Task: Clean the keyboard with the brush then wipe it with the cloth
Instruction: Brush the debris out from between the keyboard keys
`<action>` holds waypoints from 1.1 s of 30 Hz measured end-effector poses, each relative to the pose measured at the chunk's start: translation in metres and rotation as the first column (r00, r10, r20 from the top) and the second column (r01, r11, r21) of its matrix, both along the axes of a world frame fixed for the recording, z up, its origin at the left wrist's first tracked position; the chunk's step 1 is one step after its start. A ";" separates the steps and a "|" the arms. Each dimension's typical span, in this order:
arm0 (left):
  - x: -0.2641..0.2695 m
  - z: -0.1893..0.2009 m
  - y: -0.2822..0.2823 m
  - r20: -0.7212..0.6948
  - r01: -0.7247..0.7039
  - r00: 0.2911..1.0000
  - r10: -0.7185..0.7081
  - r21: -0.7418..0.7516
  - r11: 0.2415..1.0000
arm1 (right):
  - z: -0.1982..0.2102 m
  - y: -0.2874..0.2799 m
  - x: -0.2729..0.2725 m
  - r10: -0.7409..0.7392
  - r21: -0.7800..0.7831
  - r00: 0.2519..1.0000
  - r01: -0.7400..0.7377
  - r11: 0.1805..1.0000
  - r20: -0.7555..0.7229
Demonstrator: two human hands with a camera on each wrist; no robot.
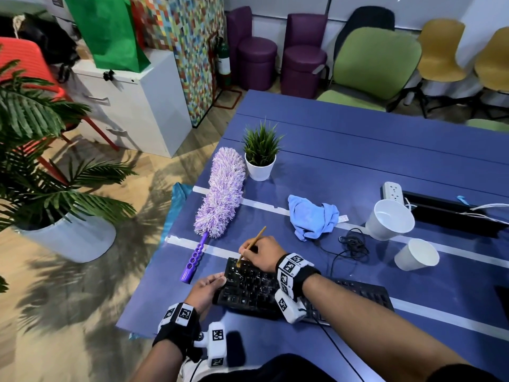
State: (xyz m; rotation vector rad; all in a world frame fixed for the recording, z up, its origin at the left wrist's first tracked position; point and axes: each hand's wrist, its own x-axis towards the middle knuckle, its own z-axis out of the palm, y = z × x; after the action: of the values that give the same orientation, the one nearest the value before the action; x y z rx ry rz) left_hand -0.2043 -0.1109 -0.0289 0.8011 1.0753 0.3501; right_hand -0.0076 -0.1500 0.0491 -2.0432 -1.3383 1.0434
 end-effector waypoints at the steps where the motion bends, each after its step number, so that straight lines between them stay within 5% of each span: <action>1: 0.000 -0.001 0.000 0.002 0.002 1.000 -0.002 0.001 1.000 | 0.000 0.001 -0.002 -0.008 0.018 1.000 0.007 1.000 0.013; 9: 0.003 0.000 -0.001 0.043 0.021 0.999 -0.022 0.013 1.000 | 0.002 0.008 -0.014 0.005 0.059 1.000 -0.006 0.998 0.020; 15: 0.002 -0.004 -0.002 0.044 0.004 0.999 -0.005 0.015 1.000 | -0.004 0.004 0.001 -0.163 0.037 0.987 0.163 0.986 0.003; 21: 0.004 -0.005 -0.002 0.048 0.001 0.999 -0.002 0.018 1.000 | -0.002 -0.008 -0.003 0.031 0.000 0.999 -0.031 1.000 -0.013; 26: 0.003 -0.004 -0.003 0.065 0.000 0.998 -0.002 0.016 1.000 | -0.004 -0.004 -0.001 -0.126 0.079 0.992 0.125 0.989 0.015; 30: 0.003 -0.006 -0.003 0.061 0.004 0.998 -0.005 0.012 1.000 | -0.001 -0.008 -0.004 -0.016 -0.004 0.999 0.016 1.000 -0.048; 33: 0.002 -0.006 -0.003 0.067 0.001 0.998 -0.001 0.001 1.000 | -0.002 -0.008 0.000 -0.086 0.030 0.996 0.085 0.996 0.024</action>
State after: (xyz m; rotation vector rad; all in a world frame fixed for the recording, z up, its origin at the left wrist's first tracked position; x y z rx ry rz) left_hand -0.2027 -0.1135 -0.0353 0.7860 1.0123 0.3745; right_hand -0.0074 -0.1581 0.0472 -2.0798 -1.2595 0.9591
